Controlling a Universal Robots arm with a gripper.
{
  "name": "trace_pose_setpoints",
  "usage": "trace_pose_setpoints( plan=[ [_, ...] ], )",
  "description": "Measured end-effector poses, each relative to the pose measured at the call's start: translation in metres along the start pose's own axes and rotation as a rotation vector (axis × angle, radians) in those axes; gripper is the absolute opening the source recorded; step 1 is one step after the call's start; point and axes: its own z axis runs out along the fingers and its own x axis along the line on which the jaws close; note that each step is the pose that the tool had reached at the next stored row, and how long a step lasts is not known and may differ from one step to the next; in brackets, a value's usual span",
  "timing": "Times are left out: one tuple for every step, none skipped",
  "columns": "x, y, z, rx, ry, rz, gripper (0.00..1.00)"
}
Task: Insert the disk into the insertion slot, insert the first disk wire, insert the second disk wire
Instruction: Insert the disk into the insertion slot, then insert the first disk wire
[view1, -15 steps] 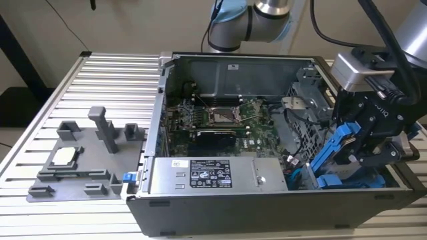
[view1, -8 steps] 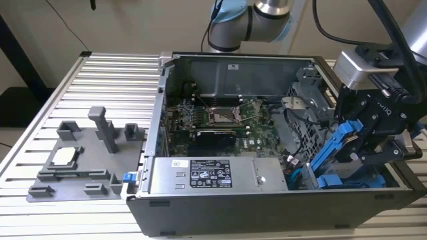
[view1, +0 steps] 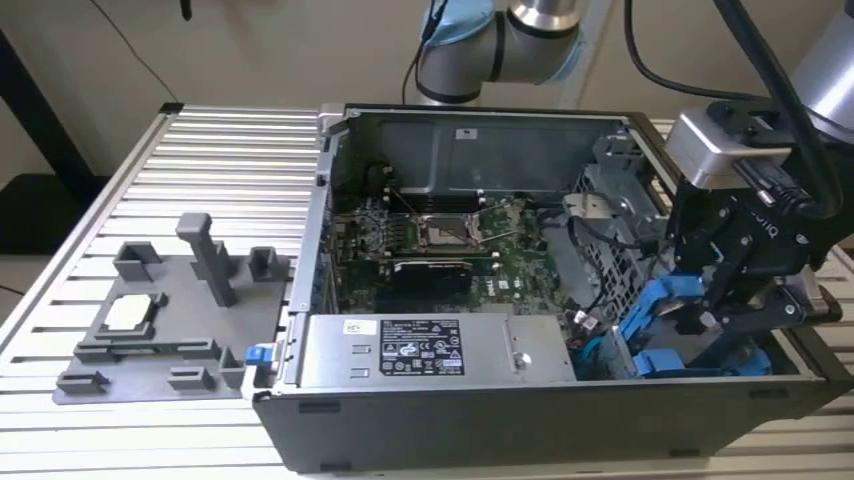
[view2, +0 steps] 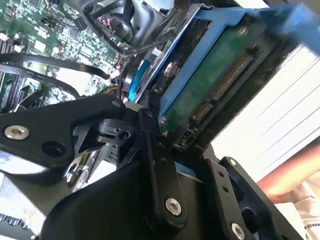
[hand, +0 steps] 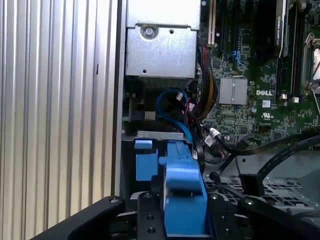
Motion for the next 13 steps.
trace_pose_setpoints(
  plan=[
    [0.0001,0.0002,-0.0003,0.0,0.0004,0.0,0.4],
    [0.0001,0.0003,-0.0014,0.0,0.0005,0.001,0.4],
    [0.0001,0.0004,-0.0036,0.0,0.0002,0.001,0.47],
    [0.0,0.0005,-0.0065,0.0,-0.0002,0.001,0.47],
    [0.0,0.0006,-0.0087,0.0,-0.0006,0.0,0.47],
    [-0.0001,0.0006,-0.0097,0.0002,-0.0023,0.0,0.47],
    [0.0,0.0006,-0.0096,0.0036,-0.0063,0.0,0.47],
    [-0.0001,0.0005,-0.0098,0.0141,-0.0104,-0.002,0.47],
    [-0.0001,0.0005,-0.0098,0.0279,-0.0137,-0.005,0.47],
    [0.0,0.0005,-0.0096,0.0434,-0.0166,-0.008,0.47],
    [-0.0001,0.0005,-0.0097,0.0588,-0.0179,-0.011,0.47],
    [-0.0001,0.0005,-0.0098,0.0744,-0.0184,-0.015,0.47],
    [-0.0001,0.0006,-0.0096,0.0892,-0.0185,-0.019,0.47]
  ],
)
